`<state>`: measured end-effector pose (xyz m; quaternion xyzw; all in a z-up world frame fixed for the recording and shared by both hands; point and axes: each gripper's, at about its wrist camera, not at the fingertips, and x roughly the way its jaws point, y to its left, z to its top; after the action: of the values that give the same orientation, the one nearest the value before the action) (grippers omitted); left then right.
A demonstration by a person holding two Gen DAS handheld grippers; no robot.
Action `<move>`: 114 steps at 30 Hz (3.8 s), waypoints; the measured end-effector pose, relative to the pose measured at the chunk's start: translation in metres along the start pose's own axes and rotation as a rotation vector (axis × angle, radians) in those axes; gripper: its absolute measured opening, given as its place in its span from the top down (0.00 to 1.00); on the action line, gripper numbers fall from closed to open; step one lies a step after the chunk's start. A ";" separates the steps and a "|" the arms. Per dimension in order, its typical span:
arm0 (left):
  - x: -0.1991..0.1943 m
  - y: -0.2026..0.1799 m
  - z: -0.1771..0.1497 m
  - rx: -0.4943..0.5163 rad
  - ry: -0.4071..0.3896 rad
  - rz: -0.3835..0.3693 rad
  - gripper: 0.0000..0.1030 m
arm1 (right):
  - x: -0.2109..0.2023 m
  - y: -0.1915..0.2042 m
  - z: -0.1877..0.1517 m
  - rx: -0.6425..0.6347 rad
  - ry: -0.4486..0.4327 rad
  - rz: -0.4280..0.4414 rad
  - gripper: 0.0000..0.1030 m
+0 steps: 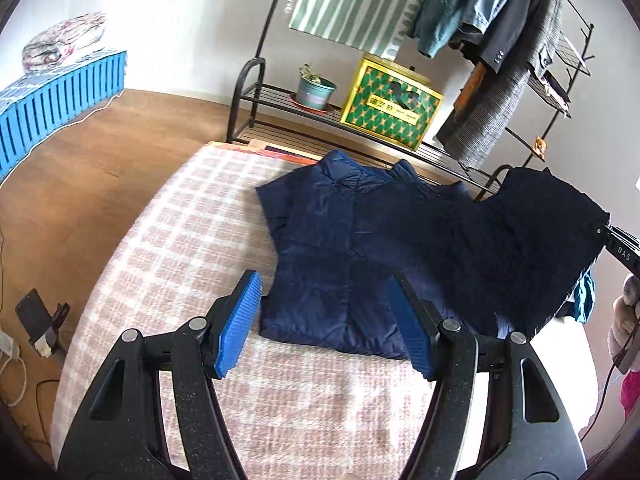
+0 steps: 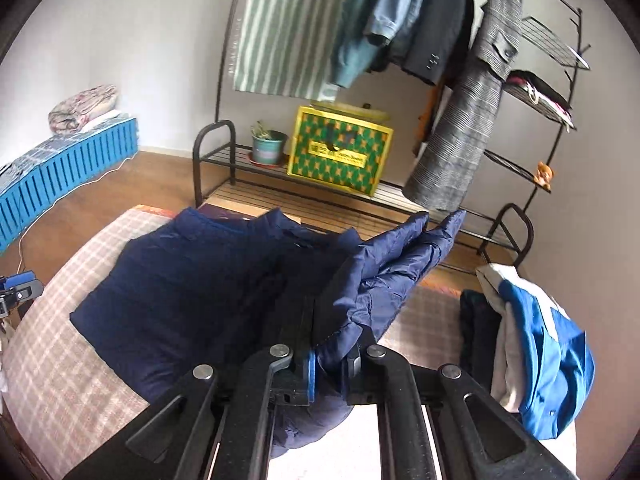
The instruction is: Fold large clothes
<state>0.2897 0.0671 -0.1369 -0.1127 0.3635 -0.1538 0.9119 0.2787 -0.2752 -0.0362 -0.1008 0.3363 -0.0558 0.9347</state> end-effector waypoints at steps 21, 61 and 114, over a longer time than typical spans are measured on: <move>-0.023 0.112 -0.012 -0.143 -0.018 0.168 0.34 | 0.134 0.317 -0.037 -0.315 0.199 0.433 0.96; 0.138 0.011 -0.006 0.095 0.249 0.081 0.31 | 0.184 0.089 -0.036 0.017 0.227 0.343 0.57; 0.240 0.110 0.101 -0.438 0.513 -0.661 0.20 | 0.267 -0.025 -0.080 0.498 0.364 0.894 0.09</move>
<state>0.5475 0.0913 -0.2509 -0.3704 0.5455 -0.3784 0.6497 0.4317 -0.3575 -0.2557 0.2881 0.4793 0.2528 0.7896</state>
